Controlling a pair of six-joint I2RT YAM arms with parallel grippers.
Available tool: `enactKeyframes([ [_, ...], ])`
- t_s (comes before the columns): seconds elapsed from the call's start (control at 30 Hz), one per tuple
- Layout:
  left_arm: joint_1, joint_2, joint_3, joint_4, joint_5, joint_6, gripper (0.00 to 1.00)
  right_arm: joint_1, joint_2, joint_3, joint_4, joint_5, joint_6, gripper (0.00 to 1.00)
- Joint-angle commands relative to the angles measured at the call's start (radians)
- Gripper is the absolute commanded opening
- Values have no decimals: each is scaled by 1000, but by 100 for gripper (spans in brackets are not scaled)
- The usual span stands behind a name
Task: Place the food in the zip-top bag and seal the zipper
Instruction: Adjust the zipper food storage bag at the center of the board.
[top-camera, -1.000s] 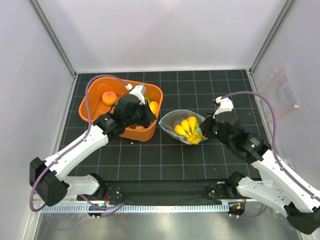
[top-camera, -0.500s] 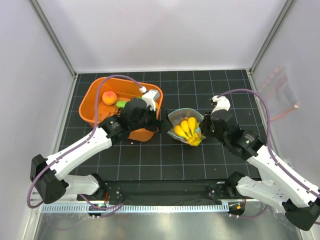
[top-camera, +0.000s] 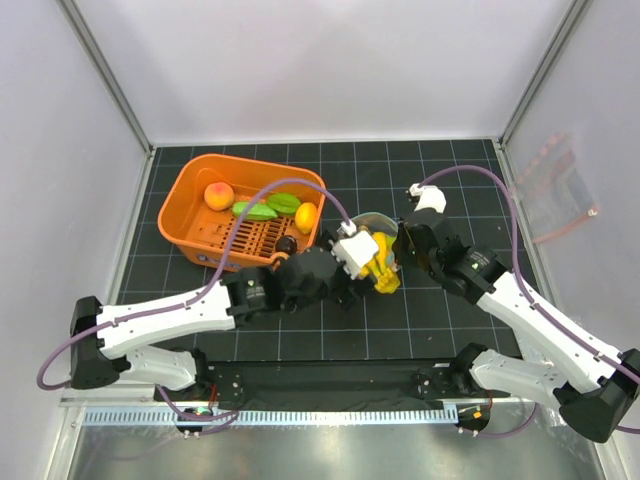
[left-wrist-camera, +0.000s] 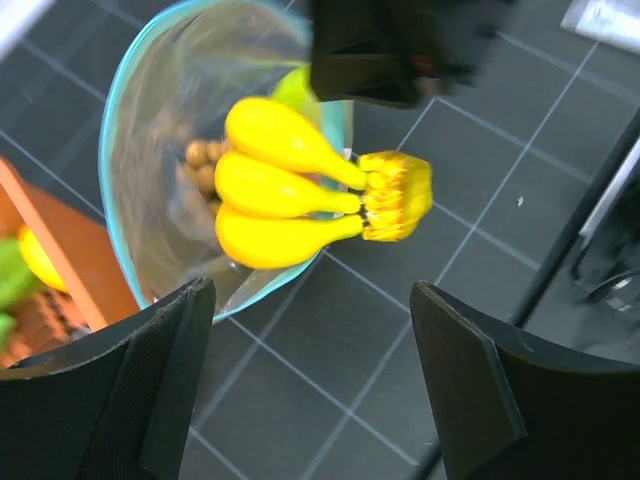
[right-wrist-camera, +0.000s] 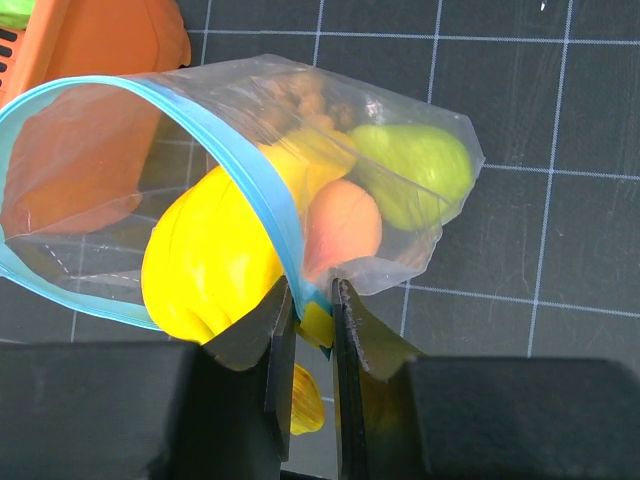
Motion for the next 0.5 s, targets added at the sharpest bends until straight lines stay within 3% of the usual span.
enactKeyframes([
  [0.0, -91, 25, 9, 93, -194, 268, 83, -6, -13, 43, 23, 2, -8, 1],
  [0.2, -94, 80, -45, 78, -76, 461, 75, -13, -21, 53, 16, -15, -8, 1],
  [0.33, -94, 120, -60, 84, -111, 537, 63, -14, -18, 57, 19, -29, -9, 1],
  [0.47, -91, 117, -99, 128, -145, 586, 58, -16, -27, 50, 23, -47, -6, 1],
])
